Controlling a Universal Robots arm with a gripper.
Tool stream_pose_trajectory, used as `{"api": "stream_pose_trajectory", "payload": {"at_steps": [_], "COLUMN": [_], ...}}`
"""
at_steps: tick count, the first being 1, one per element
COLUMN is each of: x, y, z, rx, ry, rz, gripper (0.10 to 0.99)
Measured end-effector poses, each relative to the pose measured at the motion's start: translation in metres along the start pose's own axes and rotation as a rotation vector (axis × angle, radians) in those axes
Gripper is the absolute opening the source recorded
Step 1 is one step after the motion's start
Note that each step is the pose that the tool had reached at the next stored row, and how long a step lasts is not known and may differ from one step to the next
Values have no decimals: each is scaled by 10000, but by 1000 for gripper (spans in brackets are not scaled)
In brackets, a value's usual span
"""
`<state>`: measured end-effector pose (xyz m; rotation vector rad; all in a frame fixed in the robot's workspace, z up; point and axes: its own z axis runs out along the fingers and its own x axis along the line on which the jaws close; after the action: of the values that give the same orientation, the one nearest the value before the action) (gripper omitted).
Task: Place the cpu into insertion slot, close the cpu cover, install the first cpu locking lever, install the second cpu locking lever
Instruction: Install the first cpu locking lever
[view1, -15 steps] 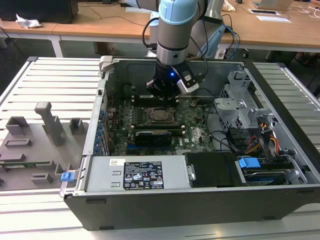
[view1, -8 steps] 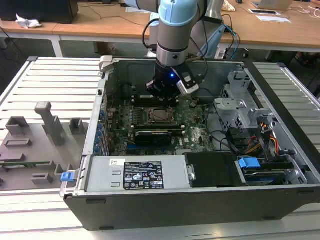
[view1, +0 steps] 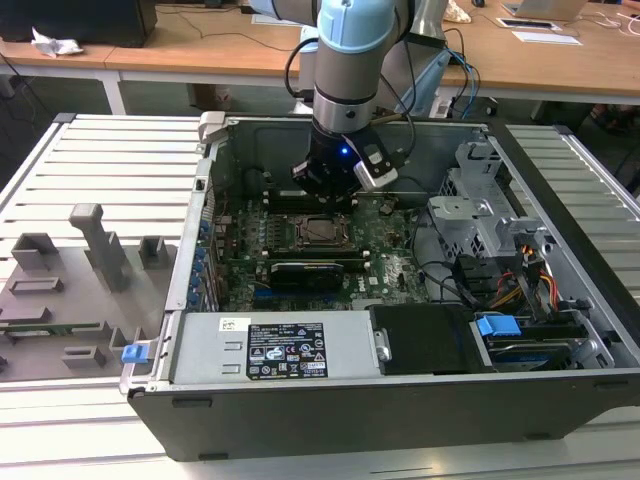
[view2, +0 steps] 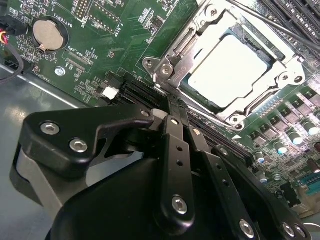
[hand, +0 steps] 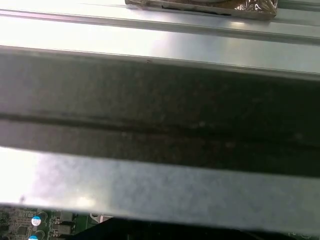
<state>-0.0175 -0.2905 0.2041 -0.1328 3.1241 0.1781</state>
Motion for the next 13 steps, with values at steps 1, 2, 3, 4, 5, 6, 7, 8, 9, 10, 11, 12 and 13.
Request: {"api": "stream_pose_trajectory", "payload": {"at_steps": [1,2,3,4,5,6,7,8,9,10,11,12,13], "x": [0,0,0,0,0,0,0,0,0,0,0,0,-1], "y": [0,-1,-1,-1,-2,-2,-1,-2,-3,-3,-3,-3,-3], "z": [1,2,5,9,11,14,19,20,21,23,23,23,24], "rx": [16,37,80,102,112,118,119,131,138,138,140,141,140], "ry": [1,3,7,8,9,9,6,10,12,12,12,14,13], "rz": [0,0,0,-1,-2,-2,-1,-1,-2,-2,-1,0,1], "gripper": [106,106,106,106,106,106,106,106,106,106,106,106,106]}}
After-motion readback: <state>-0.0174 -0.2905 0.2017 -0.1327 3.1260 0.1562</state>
